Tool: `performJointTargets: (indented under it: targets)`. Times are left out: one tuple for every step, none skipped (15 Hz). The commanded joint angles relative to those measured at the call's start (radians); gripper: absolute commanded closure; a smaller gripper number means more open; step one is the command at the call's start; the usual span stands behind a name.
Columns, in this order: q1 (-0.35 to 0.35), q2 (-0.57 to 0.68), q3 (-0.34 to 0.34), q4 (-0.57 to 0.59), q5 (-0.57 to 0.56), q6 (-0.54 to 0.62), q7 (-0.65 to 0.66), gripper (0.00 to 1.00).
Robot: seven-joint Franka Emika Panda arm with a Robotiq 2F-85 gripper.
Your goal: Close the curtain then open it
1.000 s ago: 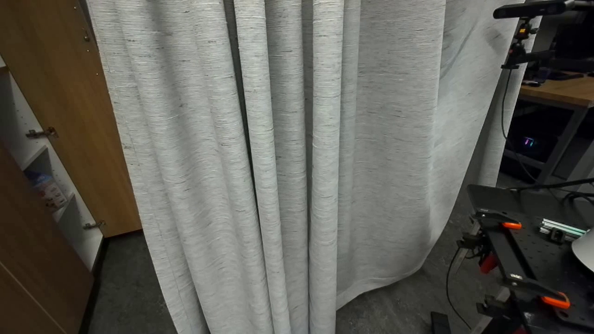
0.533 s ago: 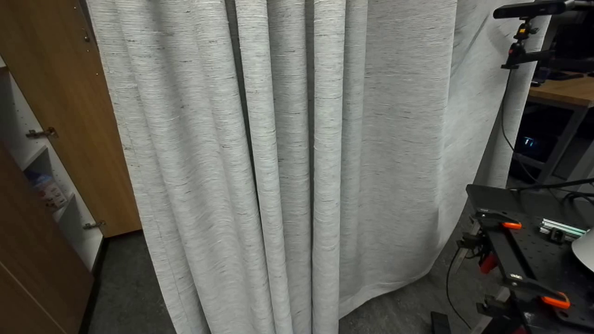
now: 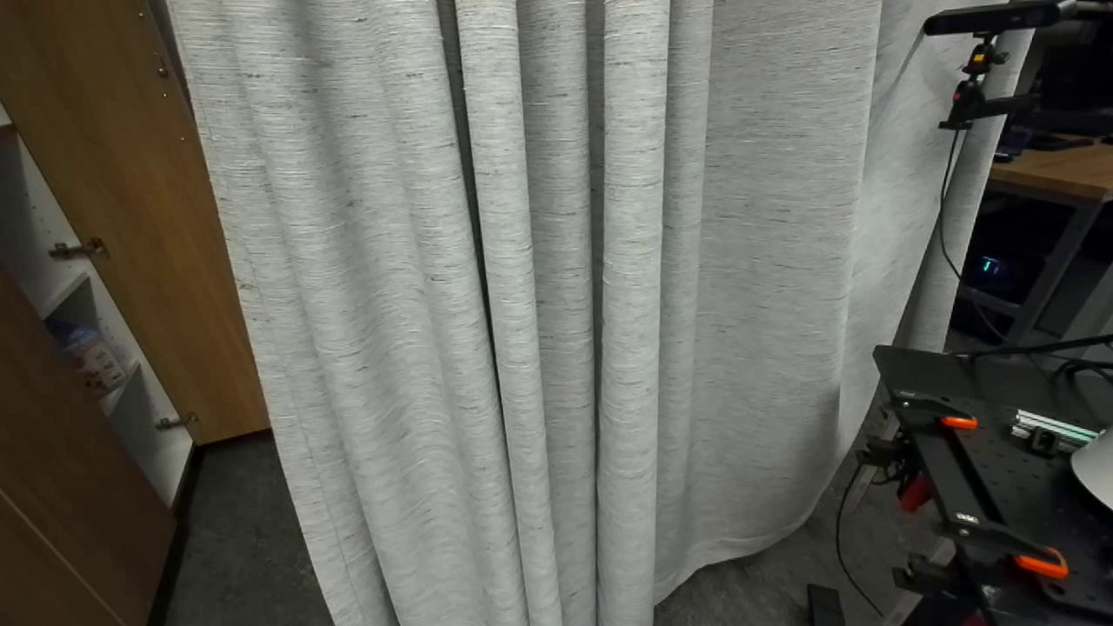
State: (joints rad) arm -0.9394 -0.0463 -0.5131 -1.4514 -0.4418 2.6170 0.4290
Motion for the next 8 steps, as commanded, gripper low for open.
performJointTargets:
  targets:
    - [-0.028, 0.030, -0.039, 0.047, 0.012, 0.013, -0.032, 1.00]
    - [-0.031, 0.031, -0.049, 0.048, 0.013, 0.018, -0.040, 1.00]
    - [-0.033, 0.039, -0.064, 0.053, 0.035, 0.024, -0.060, 1.00]
    - [-0.036, 0.046, -0.079, 0.059, 0.056, 0.030, -0.079, 1.00]
    - [-0.038, 0.058, -0.094, 0.069, 0.089, 0.036, -0.107, 1.00]
    - [-0.041, 0.070, -0.111, 0.081, 0.125, 0.040, -0.139, 1.00]
    - [-0.048, 0.090, -0.125, 0.102, 0.178, 0.040, -0.185, 1.00]
    - [-0.049, 0.104, -0.139, 0.115, 0.224, 0.041, -0.225, 1.00]
